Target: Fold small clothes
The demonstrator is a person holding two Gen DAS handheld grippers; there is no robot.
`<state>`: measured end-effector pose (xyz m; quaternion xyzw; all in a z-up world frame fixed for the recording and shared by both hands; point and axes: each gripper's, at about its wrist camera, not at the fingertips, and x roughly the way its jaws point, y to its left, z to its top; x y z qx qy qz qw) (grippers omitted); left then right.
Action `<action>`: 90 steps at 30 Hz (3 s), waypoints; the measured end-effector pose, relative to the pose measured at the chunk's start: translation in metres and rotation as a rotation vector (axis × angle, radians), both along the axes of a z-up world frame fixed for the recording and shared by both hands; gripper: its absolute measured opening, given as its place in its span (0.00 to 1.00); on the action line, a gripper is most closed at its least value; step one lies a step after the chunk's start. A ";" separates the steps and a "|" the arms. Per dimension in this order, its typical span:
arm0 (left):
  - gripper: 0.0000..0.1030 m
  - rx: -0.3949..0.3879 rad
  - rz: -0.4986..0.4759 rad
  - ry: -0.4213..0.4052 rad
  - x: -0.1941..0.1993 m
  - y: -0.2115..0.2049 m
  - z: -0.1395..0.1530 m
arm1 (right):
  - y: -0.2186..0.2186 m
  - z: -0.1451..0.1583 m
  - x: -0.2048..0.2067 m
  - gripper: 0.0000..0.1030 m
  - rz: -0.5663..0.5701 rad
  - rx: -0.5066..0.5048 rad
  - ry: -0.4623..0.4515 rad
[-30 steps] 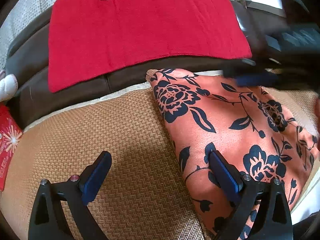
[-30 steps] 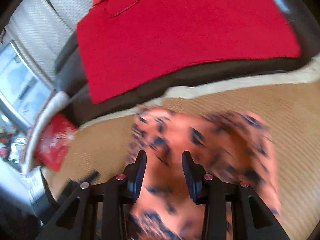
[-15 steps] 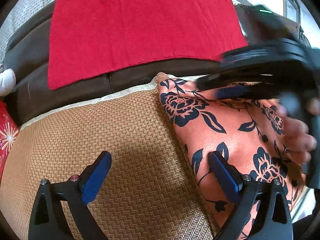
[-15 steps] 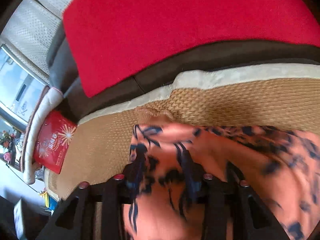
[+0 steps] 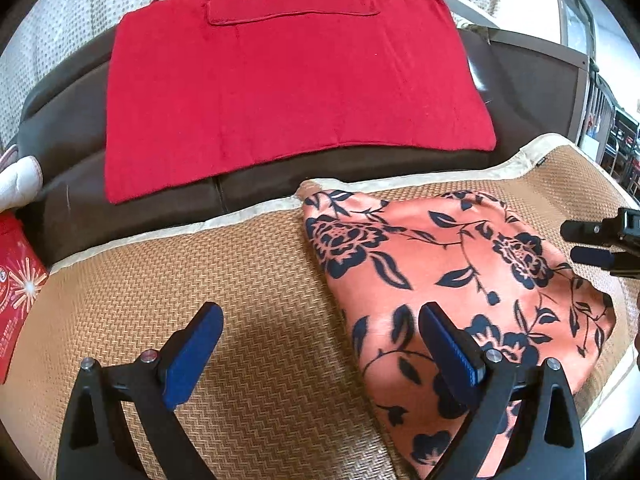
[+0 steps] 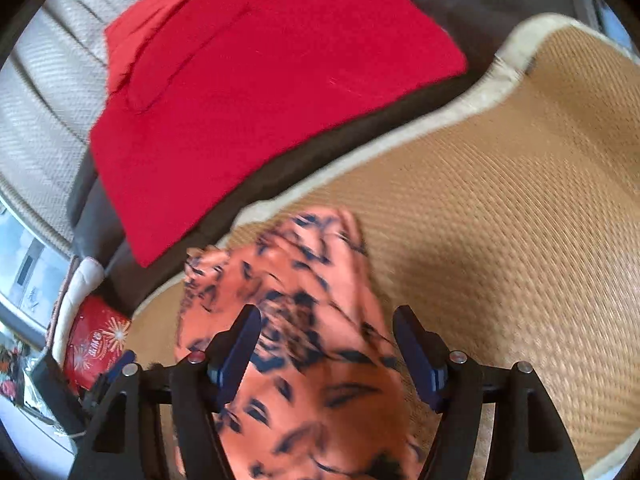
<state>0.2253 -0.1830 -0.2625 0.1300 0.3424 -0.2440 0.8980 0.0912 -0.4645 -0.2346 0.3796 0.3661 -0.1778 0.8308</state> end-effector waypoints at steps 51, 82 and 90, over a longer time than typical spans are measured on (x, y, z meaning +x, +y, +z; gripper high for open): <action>0.95 0.086 0.009 0.012 -0.009 0.001 0.007 | -0.002 -0.005 -0.008 0.64 0.018 0.029 -0.091; 0.95 -0.107 -0.124 0.362 0.011 -0.035 -0.022 | -0.016 -0.020 -0.023 0.67 0.048 0.131 -0.066; 0.95 -0.250 -0.154 0.620 0.026 -0.035 -0.047 | -0.023 -0.041 -0.015 0.68 0.058 0.218 -0.038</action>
